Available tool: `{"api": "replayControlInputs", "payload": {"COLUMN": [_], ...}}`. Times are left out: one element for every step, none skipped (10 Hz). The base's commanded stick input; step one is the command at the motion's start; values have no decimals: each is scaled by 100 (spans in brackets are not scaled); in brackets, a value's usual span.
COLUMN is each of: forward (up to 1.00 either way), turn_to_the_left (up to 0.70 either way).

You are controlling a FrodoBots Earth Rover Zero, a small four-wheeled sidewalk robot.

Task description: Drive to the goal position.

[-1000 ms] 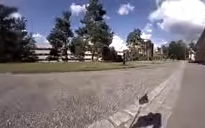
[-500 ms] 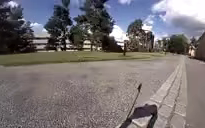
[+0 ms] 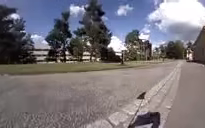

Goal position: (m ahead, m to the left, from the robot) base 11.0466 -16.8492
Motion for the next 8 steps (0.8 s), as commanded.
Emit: {"api": "replayControlInputs", "payload": {"forward": [-70, -70, -70, -70, -70, -29, 0, 0], "turn_to_the_left": [0, 0, 0, 0, 0, 0, 0, 0]}}
